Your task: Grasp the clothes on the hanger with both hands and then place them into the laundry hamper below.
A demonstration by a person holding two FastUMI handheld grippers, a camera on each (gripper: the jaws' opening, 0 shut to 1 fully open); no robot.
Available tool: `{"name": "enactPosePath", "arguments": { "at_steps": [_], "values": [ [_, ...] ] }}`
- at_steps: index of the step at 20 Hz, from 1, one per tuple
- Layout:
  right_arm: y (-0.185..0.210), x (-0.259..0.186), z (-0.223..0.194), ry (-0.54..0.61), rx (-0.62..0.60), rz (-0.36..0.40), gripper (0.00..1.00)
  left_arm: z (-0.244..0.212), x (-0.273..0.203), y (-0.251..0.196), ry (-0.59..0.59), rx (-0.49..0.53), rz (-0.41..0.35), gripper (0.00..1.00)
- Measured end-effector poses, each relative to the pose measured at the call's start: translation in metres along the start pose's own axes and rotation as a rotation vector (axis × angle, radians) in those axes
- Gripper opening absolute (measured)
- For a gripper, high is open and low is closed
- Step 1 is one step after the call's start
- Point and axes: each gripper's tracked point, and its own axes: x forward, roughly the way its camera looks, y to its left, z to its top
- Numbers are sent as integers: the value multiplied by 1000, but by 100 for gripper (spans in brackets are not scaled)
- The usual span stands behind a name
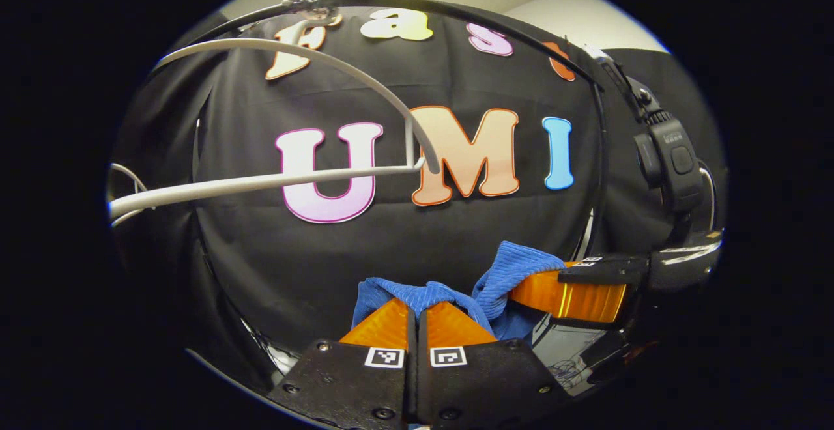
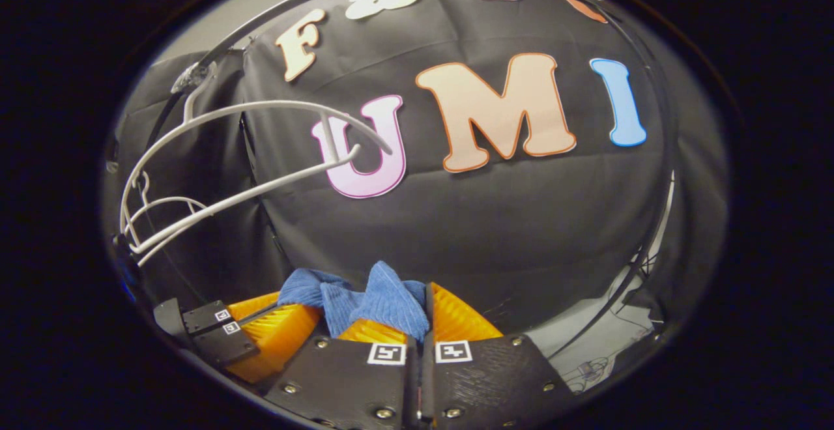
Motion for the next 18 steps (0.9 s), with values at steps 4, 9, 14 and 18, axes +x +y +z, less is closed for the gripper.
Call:
{"name": "enactPosePath", "arguments": {
  "at_steps": [4, 9, 14, 18],
  "values": [
    [-9, 13, -25, 58, 7, -43, 2, -24, 10, -4, 19, -3, -38, 0],
    [-31, 32, -73, 161, 38, -89, 2, -77, 33, -6, 124, -50, -48, 1],
    [-56, 51, -118, 265, 45, -143, 3, -130, 44, -11, 220, -41, -70, 1],
    [-66, 58, -160, 362, 45, -173, 2, -171, 47, -16, 309, -66, -91, 1]
  ]
}}
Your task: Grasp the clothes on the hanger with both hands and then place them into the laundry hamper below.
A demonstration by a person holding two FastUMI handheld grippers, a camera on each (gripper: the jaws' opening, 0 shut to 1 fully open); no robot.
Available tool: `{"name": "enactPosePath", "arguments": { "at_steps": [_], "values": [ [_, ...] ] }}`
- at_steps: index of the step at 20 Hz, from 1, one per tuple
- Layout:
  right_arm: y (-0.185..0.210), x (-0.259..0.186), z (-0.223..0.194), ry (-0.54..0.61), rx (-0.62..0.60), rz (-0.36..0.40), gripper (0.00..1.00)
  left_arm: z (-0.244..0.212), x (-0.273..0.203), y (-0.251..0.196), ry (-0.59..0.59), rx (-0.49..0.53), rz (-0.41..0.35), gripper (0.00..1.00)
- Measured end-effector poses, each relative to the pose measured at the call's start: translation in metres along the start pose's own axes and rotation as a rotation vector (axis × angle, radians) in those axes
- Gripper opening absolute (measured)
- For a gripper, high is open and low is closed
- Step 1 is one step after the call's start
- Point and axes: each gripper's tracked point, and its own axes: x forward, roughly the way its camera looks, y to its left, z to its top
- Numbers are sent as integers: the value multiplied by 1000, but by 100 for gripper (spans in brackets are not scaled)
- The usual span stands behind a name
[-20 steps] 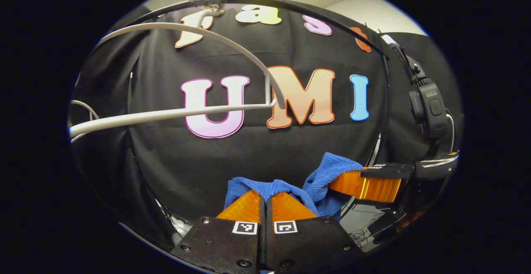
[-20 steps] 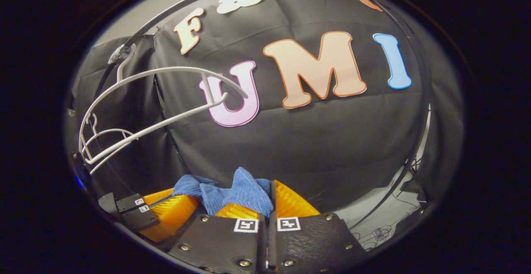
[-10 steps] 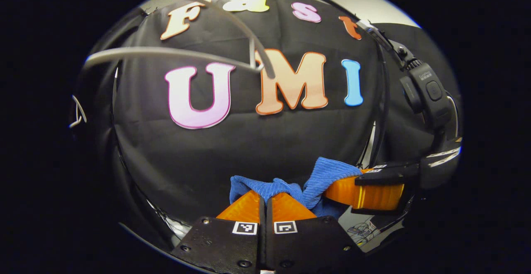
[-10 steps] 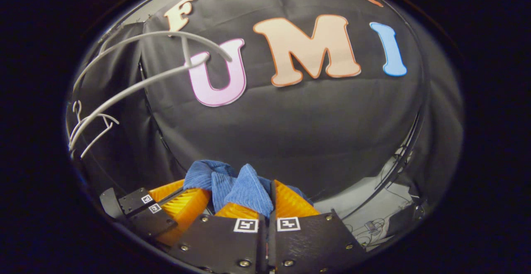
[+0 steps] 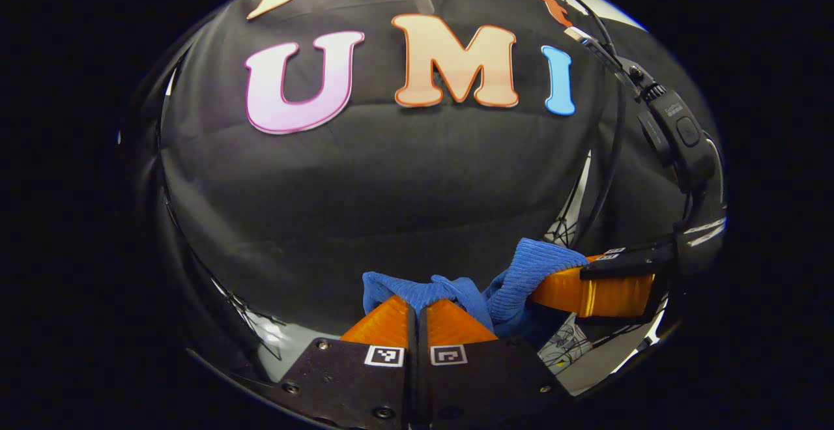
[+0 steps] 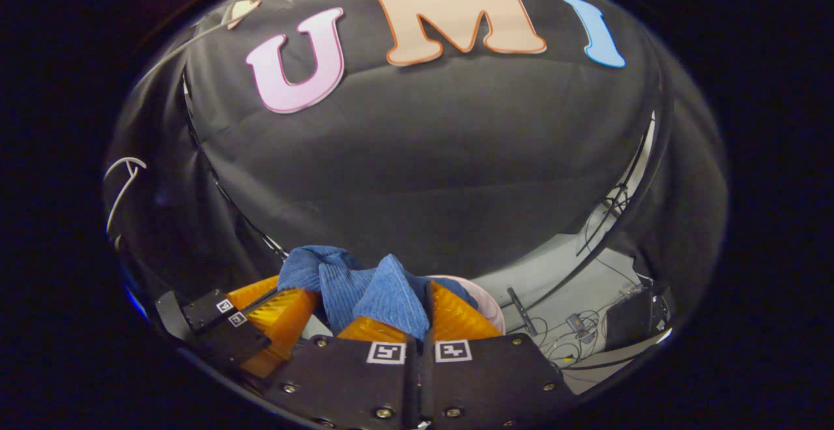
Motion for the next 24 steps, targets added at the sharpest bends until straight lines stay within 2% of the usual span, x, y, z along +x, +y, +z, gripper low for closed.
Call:
{"name": "enactPosePath", "arguments": {
  "at_steps": [8, 12, 17, 21, 24],
  "values": [
    [-24, 55, -68, 171, 0, -53, 3, -69, 34, -2, 194, -41, -1, 1],
    [-29, 73, -96, 248, -7, -51, 3, -106, 35, 4, 273, -70, 9, 1],
    [-34, 91, -109, 303, -51, -57, 3, -129, 33, 7, 360, -105, 48, 1],
    [-28, 87, -107, 303, -59, -40, 6, -141, 32, 9, 415, -167, 81, 1],
    [-23, 84, -104, 293, -72, -13, 7, -152, 25, 1, 460, -226, 63, 4]
  ]
}}
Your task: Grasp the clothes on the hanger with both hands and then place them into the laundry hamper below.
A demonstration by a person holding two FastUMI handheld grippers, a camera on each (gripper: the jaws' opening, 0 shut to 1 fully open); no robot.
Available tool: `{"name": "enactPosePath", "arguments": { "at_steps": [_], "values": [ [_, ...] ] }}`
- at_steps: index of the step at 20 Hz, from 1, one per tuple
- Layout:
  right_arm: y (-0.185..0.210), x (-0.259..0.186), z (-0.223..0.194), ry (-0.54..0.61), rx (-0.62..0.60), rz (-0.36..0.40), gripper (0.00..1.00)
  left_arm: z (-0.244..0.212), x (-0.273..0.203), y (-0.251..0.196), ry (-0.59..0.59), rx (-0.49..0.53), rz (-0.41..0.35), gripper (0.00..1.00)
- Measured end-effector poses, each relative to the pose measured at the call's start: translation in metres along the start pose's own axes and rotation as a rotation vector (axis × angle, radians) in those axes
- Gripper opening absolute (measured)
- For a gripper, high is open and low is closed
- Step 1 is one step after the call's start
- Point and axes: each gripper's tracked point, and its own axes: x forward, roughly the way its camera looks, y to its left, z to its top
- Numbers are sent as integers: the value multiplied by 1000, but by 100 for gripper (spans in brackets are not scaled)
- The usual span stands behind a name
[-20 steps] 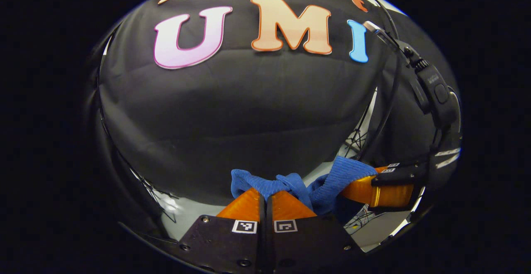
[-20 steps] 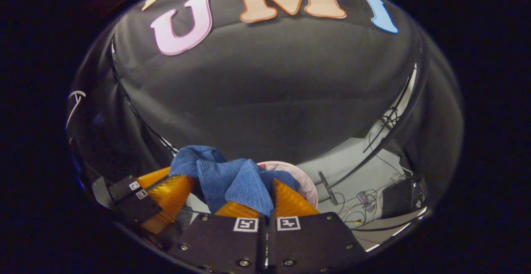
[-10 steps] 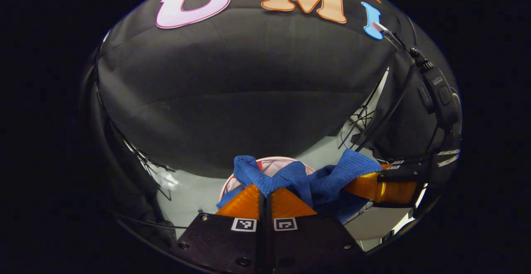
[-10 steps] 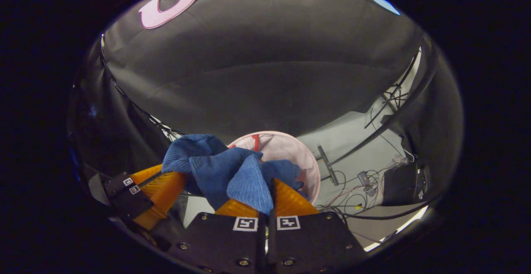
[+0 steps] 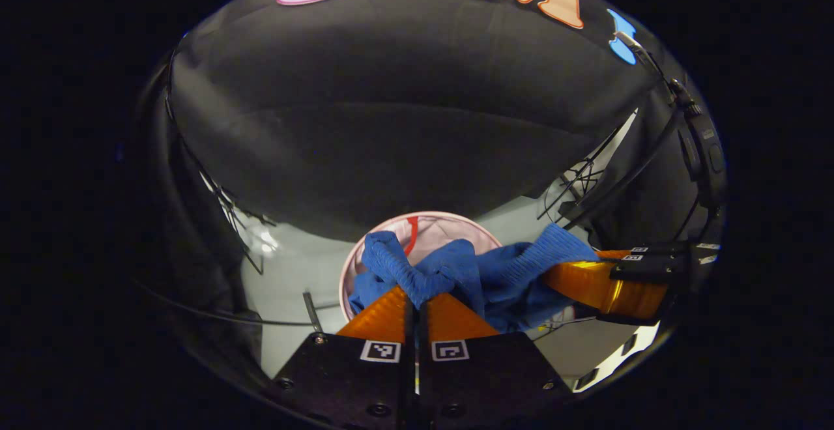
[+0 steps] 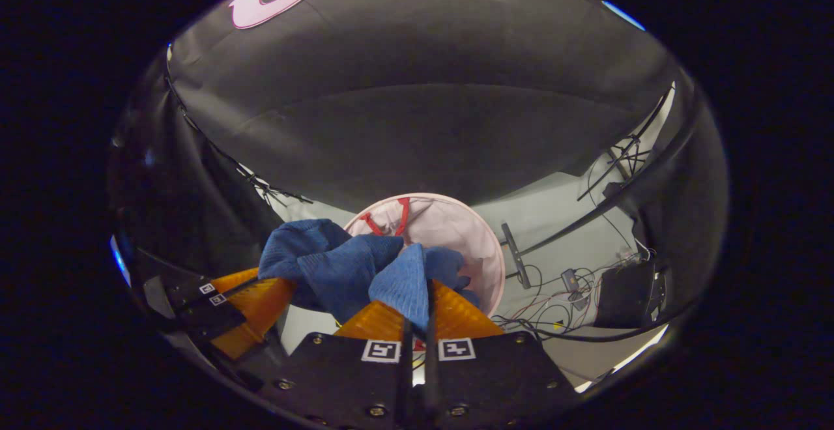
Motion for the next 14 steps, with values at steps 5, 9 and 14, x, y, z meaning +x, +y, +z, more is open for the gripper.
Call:
{"name": "enactPosePath", "arguments": {
  "at_steps": [5, 9, 14],
  "values": [
    [4, -29, 11, -53, -22, 51, 13, 20, -34, -11, -59, 38, 21, 7],
    [7, -52, 13, -94, -23, 91, 24, 23, -55, -17, -87, 26, 63, 25],
    [0, -80, 12, -138, -72, 125, 73, 22, -81, -23, -119, -7, 112, 50]
  ]
}}
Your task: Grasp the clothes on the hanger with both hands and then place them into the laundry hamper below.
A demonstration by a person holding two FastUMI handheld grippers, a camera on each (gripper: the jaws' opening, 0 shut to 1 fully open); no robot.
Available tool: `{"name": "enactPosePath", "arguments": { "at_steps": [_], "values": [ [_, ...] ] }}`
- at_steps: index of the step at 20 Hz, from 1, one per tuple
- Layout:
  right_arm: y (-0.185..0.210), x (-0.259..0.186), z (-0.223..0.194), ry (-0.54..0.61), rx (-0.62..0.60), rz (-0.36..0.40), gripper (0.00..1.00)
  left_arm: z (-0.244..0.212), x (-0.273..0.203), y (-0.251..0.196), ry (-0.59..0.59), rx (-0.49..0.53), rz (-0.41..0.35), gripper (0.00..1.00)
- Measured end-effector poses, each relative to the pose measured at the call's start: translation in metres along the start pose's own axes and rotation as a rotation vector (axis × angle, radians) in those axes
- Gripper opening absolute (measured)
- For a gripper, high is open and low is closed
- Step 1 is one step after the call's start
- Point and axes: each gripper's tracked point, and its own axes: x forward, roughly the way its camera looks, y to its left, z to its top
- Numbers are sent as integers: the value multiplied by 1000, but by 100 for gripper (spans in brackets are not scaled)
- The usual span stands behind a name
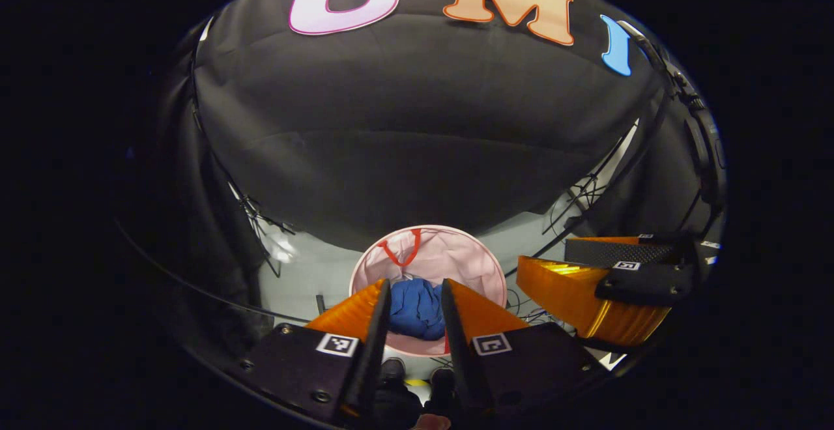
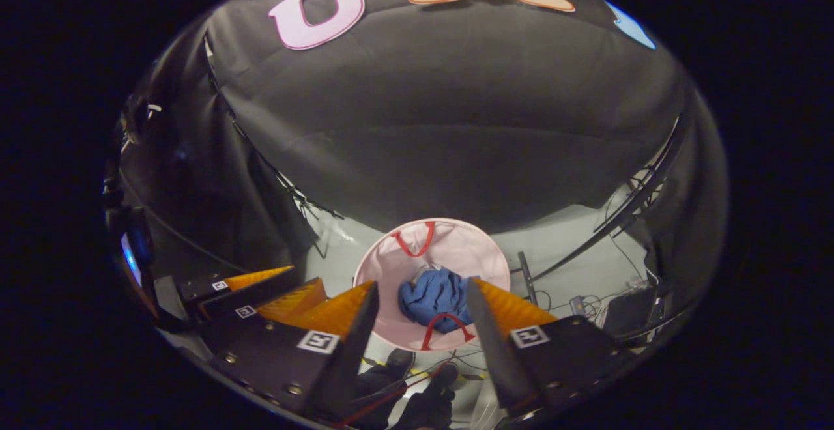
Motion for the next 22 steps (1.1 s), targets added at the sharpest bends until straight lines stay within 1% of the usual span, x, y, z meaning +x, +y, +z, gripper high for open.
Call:
{"name": "enactPosePath", "arguments": {
  "at_steps": [1, 2, 3, 4, 5, 6, 7, 9, 10, 13, 16, 18, 20, 22],
  "values": [
    [0, -6, 0, -5, 4, 7, 89, -1, -4, 4, -2, -10, 23, 58],
    [0, -8, -2, -16, 9, 8, 89, -3, -9, 6, -10, -21, 28, 59],
    [0, -12, -2, -27, 10, 14, 84, -3, -13, 5, -15, -33, 36, 62],
    [0, -18, -3, -34, 3, 20, 92, -4, -19, 7, -17, -43, 48, 72],
    [1, -20, -3, -46, -7, 18, 100, -7, -23, 11, -19, -47, 60, 80],
    [-1, -23, -4, -55, -18, 15, 100, -9, -27, 15, -23, -52, 72, 92],
    [-3, -25, -3, -63, -26, 10, 100, -9, -31, 19, -30, -54, 87, 96],
    [-1, -31, -7, -73, -16, 4, 100, -7, -41, 27, -40, -55, 113, 97],
    [5, -41, -12, -81, -6, 3, 100, -7, -46, 29, -47, -51, 115, 97],
    [7, -58, -12, -104, 14, -15, 100, 1, -61, 35, -79, -31, 109, 97],
    [1, -77, -18, -126, 19, -69, 100, 3, -84, 45, -106, -14, 112, 96],
    [4, -91, -20, -148, 20, -96, 100, 5, -99, 55, -129, 8, 122, 97],
    [8, -108, -19, -178, 12, -125, 100, 8, -117, 56, -154, 16, 113, 97],
    [14, -126, -18, -212, 16, -135, 100, 15, -135, 56, -195, 17, 101, 97]
  ]
}}
